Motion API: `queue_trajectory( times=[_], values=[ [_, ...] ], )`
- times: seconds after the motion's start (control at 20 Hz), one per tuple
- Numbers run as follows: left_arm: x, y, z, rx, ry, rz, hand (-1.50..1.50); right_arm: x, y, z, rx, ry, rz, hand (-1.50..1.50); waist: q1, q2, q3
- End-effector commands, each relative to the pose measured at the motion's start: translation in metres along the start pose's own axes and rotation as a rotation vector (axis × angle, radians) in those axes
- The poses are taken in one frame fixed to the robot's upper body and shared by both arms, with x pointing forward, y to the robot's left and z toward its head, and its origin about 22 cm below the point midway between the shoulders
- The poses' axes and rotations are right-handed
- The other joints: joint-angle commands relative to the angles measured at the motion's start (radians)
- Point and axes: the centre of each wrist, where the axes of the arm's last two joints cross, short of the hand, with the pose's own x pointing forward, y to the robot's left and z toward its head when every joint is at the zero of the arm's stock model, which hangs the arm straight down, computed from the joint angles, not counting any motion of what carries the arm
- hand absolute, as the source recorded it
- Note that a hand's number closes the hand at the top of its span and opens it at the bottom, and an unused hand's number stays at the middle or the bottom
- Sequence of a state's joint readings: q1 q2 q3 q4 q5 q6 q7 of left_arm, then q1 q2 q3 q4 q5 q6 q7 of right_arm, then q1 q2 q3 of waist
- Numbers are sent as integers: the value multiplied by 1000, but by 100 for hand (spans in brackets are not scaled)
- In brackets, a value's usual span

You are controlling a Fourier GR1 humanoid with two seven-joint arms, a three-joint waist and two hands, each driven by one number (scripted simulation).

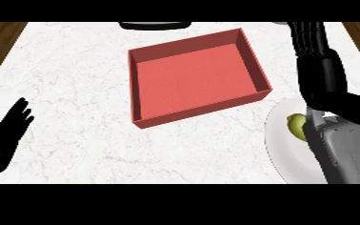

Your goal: Pick the bell pepper from the plate and place it in the cardboard box

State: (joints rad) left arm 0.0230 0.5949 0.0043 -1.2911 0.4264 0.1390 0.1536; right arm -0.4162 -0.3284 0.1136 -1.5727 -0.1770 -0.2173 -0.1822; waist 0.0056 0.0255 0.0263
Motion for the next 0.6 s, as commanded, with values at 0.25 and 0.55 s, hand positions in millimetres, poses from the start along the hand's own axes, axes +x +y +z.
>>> queue_trajectory(
  times=[0.25,0.55],
  values=[
    [63,7,-8,88,-312,-269,0,-35,9,56,808,258,-281,-150,13,1,-13],
    [50,-10,-7,68,-319,-297,0,-30,-62,59,1083,103,-108,-150,-4,10,-12]
  ],
)
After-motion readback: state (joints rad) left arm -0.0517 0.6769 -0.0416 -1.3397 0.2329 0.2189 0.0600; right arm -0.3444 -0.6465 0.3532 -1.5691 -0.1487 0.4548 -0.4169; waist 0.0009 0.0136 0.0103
